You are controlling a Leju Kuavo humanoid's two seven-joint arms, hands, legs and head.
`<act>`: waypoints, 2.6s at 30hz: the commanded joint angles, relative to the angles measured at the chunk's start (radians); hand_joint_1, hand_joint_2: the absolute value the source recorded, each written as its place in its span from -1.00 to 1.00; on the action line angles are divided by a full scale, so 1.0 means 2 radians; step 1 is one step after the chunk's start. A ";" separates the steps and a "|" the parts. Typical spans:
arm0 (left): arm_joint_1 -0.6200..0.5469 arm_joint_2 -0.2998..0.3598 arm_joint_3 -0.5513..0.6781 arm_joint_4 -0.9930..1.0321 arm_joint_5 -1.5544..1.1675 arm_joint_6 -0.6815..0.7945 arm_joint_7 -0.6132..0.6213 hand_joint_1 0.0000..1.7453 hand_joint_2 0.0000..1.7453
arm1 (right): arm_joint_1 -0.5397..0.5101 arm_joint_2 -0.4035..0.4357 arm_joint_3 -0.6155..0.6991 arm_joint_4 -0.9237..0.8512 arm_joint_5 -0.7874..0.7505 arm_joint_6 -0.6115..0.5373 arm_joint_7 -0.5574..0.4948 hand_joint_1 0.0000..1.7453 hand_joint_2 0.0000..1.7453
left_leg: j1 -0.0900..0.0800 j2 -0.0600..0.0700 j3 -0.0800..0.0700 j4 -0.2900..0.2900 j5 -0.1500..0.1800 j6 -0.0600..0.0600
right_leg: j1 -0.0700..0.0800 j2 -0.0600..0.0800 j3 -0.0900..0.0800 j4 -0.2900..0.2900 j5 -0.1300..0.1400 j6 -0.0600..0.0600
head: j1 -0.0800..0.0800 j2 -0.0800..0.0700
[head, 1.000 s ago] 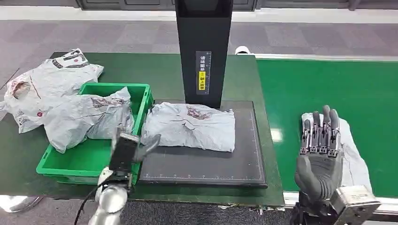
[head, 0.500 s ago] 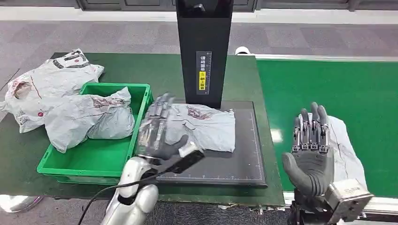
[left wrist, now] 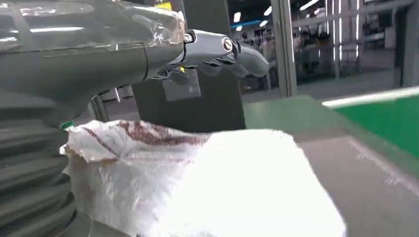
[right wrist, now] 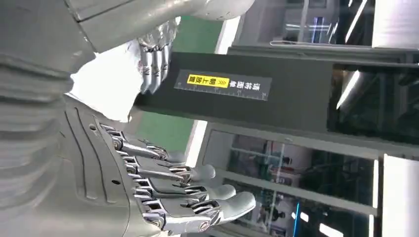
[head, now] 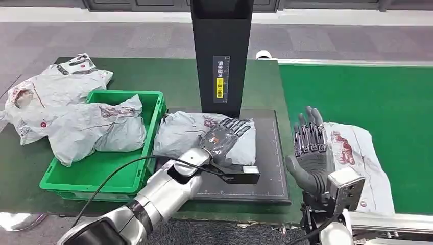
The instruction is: Moved the parcel from conveyor to table for the left to box.
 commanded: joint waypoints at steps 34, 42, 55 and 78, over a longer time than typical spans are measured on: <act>-0.088 0.004 -0.075 0.172 0.017 -0.106 -0.020 1.00 1.00 | -0.026 -0.033 0.021 0.060 -0.041 -0.004 -0.007 -1.00 1.00 | 0.000 0.000 0.000 0.000 0.000 0.000 | 0.000 0.000 0.001 -0.001 0.000 0.000 | 0.000 0.000; -0.087 0.006 -0.073 0.167 0.021 -0.096 -0.017 1.00 1.00 | -0.026 -0.035 0.022 0.059 -0.042 -0.005 -0.008 -1.00 1.00 | 0.001 0.001 0.001 -0.001 0.000 0.000 | 0.001 0.001 0.001 -0.001 0.000 0.000 | 0.000 0.000; -0.049 0.089 0.038 -0.078 -0.013 0.125 0.149 1.00 1.00 | 0.034 -0.037 0.002 0.018 -0.044 -0.044 -0.018 -1.00 1.00 | 0.000 0.001 0.000 -0.001 0.000 0.000 | 0.001 0.001 0.000 -0.001 0.000 -0.001 | 0.000 0.000; 0.037 0.406 0.143 -0.435 -0.095 0.216 0.437 1.00 1.00 | -0.002 -0.050 0.039 0.080 -0.058 -0.064 -0.021 -1.00 1.00 | 0.002 0.004 0.001 -0.001 -0.001 -0.002 | 0.002 0.004 -0.001 0.000 -0.001 -0.002 | 0.000 0.000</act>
